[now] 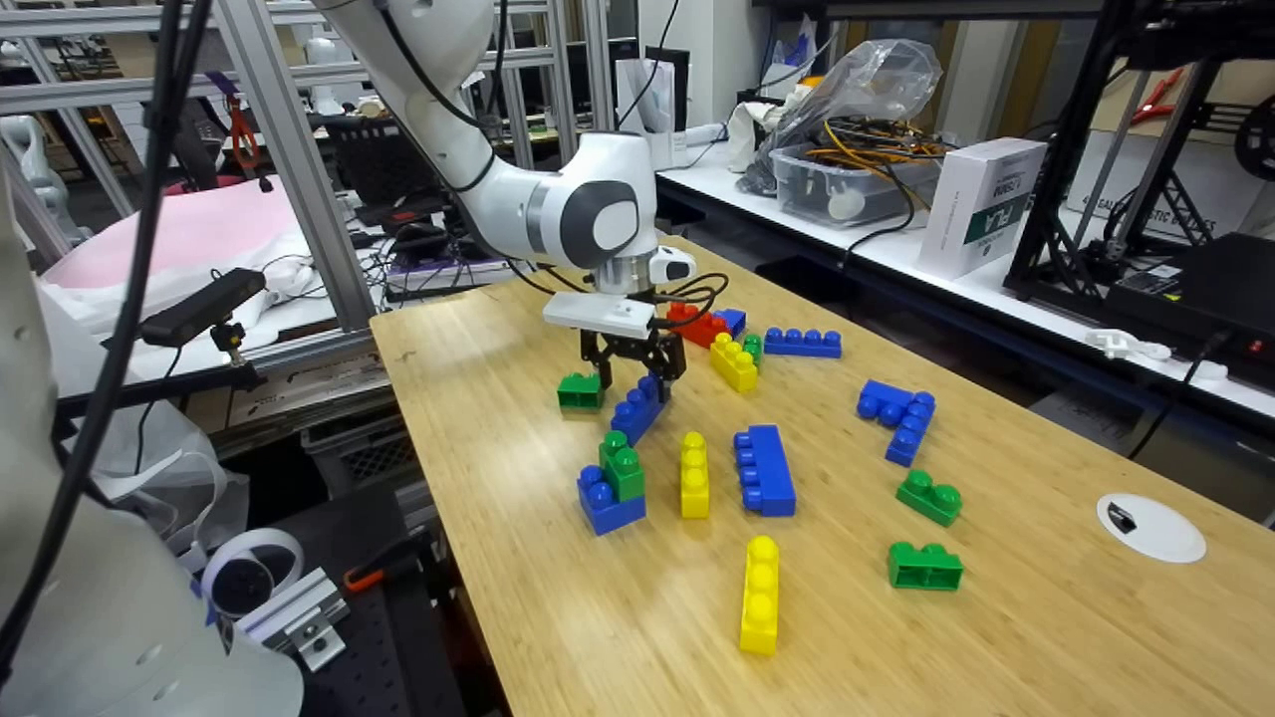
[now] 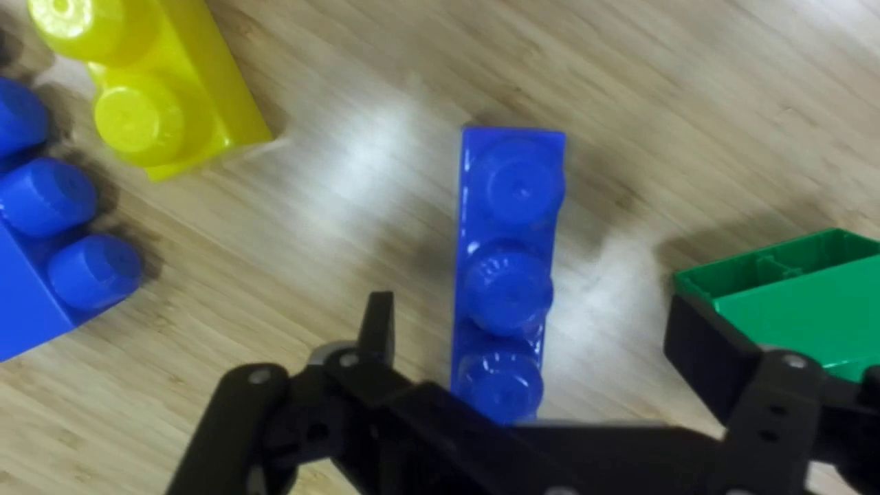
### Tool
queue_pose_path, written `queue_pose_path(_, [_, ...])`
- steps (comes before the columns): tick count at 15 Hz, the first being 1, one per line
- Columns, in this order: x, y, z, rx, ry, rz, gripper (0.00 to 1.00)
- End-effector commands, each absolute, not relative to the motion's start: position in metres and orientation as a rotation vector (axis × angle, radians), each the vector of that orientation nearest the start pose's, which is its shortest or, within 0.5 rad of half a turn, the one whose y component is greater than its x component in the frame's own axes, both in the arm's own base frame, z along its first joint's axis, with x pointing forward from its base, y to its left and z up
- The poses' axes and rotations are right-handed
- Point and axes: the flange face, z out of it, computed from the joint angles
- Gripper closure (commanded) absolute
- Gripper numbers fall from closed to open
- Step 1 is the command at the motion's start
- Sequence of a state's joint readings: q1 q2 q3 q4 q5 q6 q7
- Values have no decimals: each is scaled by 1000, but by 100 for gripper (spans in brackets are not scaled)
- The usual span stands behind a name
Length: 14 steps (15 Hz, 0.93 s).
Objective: Stack two blue building blocks together
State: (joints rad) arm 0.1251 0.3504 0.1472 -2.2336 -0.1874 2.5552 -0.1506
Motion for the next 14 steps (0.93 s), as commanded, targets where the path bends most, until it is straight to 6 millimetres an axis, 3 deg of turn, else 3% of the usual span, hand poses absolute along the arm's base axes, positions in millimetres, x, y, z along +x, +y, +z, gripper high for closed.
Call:
queue_pose_path(1, [520, 150, 227, -3068, -939, -9, 0])
queue_pose_path(4, [522, 149, 244, -3065, -929, -48, 0])
queue_pose_path(5, [522, 148, 249, -3065, -923, -62, 21])
queue_pose_path(10, [521, 149, 272, -3071, -916, -117, 55])
queue_pose_path(14, [517, 148, 275, -3072, -917, -117, 82])
